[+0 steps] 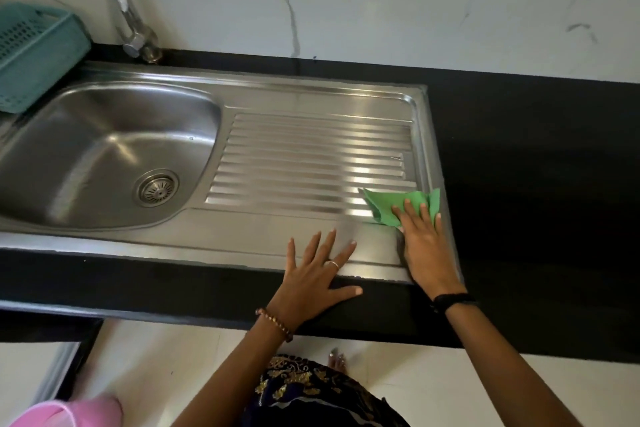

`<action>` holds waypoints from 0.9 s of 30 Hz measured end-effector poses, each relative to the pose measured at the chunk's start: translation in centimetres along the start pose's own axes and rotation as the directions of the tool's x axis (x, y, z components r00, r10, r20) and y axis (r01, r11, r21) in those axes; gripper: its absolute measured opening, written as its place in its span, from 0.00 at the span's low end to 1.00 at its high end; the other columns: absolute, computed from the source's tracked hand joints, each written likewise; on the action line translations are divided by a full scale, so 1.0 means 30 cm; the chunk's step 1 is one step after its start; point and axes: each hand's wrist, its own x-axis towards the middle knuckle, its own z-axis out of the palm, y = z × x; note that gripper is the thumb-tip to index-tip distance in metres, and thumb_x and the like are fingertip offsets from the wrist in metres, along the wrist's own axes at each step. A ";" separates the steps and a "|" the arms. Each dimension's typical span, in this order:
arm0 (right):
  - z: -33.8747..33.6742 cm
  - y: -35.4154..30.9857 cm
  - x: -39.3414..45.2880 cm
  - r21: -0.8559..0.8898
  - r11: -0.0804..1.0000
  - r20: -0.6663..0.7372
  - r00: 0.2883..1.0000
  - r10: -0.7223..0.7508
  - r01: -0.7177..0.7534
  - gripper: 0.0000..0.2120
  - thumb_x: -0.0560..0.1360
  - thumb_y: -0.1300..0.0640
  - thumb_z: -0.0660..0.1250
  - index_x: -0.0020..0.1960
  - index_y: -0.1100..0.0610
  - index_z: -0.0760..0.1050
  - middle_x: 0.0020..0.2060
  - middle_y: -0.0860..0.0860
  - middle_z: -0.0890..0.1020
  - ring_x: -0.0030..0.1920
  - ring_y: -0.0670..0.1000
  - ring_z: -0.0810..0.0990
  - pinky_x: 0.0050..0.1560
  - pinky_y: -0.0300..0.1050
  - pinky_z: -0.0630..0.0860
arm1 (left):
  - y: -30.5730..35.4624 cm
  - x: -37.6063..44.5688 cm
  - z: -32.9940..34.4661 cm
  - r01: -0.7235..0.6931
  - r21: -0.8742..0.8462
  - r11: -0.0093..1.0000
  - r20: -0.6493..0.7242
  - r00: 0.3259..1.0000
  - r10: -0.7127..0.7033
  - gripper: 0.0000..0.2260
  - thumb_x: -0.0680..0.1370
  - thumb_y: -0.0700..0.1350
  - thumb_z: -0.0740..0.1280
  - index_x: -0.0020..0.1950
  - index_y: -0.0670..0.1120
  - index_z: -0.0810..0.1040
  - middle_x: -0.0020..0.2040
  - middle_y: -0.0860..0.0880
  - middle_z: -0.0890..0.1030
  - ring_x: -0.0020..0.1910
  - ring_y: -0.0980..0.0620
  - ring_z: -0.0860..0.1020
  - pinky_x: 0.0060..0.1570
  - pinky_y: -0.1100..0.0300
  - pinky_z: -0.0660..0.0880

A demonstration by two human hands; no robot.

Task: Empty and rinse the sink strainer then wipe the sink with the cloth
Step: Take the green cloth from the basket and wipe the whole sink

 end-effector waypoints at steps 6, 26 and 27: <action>-0.036 0.042 -0.141 0.173 0.982 -0.093 0.992 0.090 -0.073 0.28 0.76 0.70 0.59 0.73 0.57 0.59 0.74 0.59 0.59 0.75 0.55 0.48 0.75 0.56 0.47 | -0.008 0.003 0.006 0.004 0.020 1.000 0.011 1.000 -0.005 0.32 0.74 0.67 0.52 0.68 0.63 0.33 0.77 0.50 0.36 0.75 0.49 0.36 0.69 0.39 0.32; -0.022 0.014 -0.101 0.299 0.950 0.065 0.992 -0.110 0.086 0.20 0.82 0.57 0.50 0.74 0.56 0.57 0.75 0.55 0.58 0.75 0.47 0.46 0.72 0.43 0.37 | -0.253 -0.111 -0.033 0.200 -0.161 0.967 -0.275 0.931 -0.238 0.29 0.77 0.60 0.55 0.74 0.56 0.48 0.76 0.55 0.45 0.74 0.55 0.40 0.69 0.42 0.31; -0.017 -0.022 -0.102 0.353 0.932 0.088 0.989 -0.119 0.081 0.21 0.82 0.57 0.50 0.74 0.55 0.55 0.76 0.54 0.55 0.72 0.45 0.43 0.70 0.43 0.36 | -0.278 -0.127 -0.039 0.229 -0.159 0.960 -0.273 0.924 -0.266 0.30 0.77 0.60 0.56 0.75 0.55 0.49 0.77 0.53 0.47 0.75 0.54 0.41 0.69 0.41 0.32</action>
